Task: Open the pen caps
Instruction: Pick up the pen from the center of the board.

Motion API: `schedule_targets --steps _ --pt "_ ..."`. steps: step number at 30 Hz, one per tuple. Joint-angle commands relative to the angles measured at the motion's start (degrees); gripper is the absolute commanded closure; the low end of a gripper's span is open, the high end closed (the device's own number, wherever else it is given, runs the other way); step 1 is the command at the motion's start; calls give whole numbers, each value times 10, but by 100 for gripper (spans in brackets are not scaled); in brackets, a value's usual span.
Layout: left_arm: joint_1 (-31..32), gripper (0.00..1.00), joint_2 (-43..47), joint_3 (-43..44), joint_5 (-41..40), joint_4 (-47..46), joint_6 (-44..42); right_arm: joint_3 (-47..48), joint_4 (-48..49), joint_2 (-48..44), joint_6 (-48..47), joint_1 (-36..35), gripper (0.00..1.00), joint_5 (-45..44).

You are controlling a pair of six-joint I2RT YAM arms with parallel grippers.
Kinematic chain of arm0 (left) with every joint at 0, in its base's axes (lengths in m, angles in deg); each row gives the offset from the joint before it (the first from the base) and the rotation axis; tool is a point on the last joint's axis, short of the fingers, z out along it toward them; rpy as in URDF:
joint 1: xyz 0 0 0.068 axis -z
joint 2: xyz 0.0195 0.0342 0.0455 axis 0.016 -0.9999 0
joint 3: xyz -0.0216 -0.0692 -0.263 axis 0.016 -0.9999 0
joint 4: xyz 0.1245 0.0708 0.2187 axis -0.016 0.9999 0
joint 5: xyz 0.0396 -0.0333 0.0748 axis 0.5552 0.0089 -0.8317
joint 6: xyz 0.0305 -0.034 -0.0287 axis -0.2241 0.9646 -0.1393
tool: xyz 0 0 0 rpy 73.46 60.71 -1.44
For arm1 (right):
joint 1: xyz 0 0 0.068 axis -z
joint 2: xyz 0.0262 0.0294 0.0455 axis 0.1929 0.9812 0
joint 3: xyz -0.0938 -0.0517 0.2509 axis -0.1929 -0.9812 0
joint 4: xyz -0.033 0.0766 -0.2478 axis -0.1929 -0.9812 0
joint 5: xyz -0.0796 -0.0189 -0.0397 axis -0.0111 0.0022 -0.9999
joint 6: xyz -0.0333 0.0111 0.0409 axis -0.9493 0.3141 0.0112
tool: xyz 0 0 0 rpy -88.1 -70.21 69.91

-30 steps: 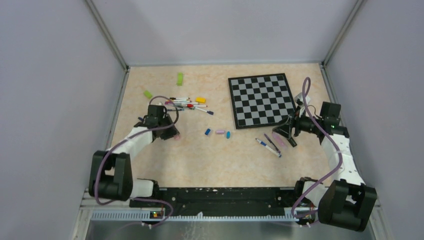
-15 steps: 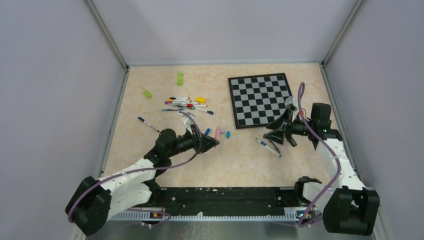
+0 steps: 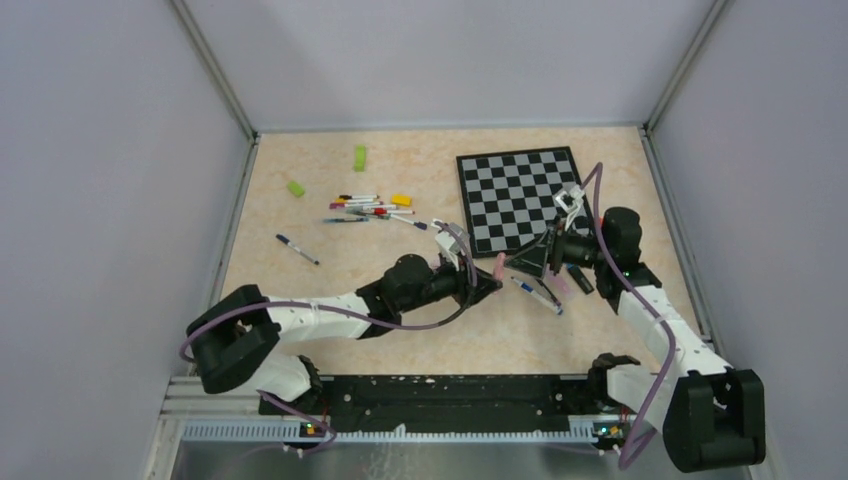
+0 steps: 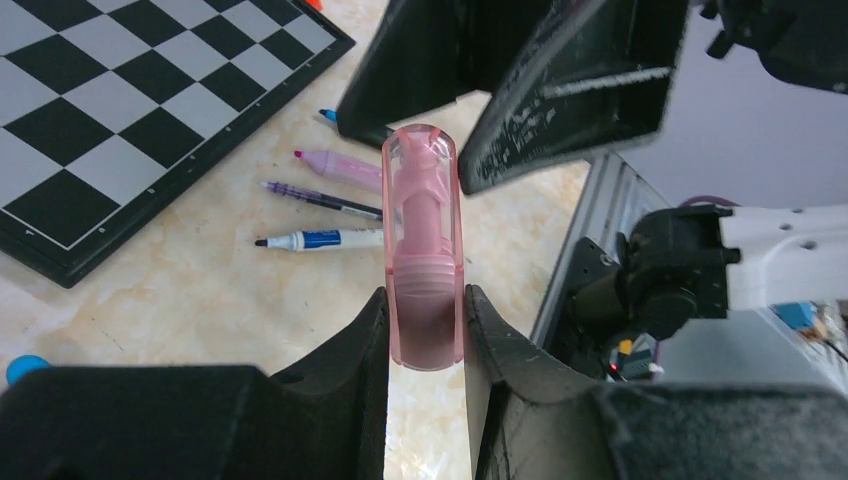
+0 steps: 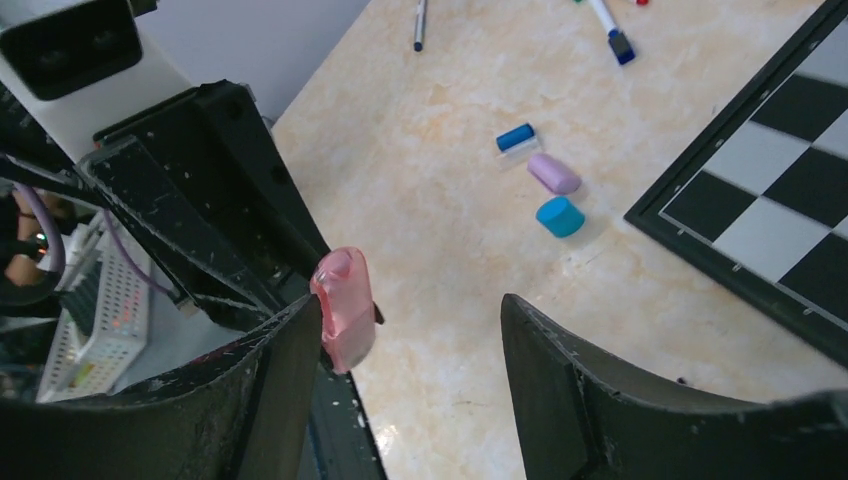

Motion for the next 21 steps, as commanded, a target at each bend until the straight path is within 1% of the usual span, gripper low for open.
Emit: schedule_targets --steps 1,8,13,17,18,19,21 --pt "28 85 -42 45 -99 -25 -22 -19 70 -4 80 -18 36 -25" --pt "48 86 -69 75 -146 -6 -24 -22 56 -1 71 -40 41 -50" --pt "52 86 -73 82 -158 3 -22 -16 24 2 39 -58 57 -87" --pt "56 85 -78 91 -162 12 -22 -12 13 6 23 -77 67 -108" --pt "58 84 -80 93 -161 13 -22 -11 12 8 20 -78 72 -110" --pt "59 84 -81 94 -161 13 -22 -10 11 9 17 -80 79 -111" --pt "59 81 -82 95 -160 14 -22 -5 7 8 4 -80 99 -111"
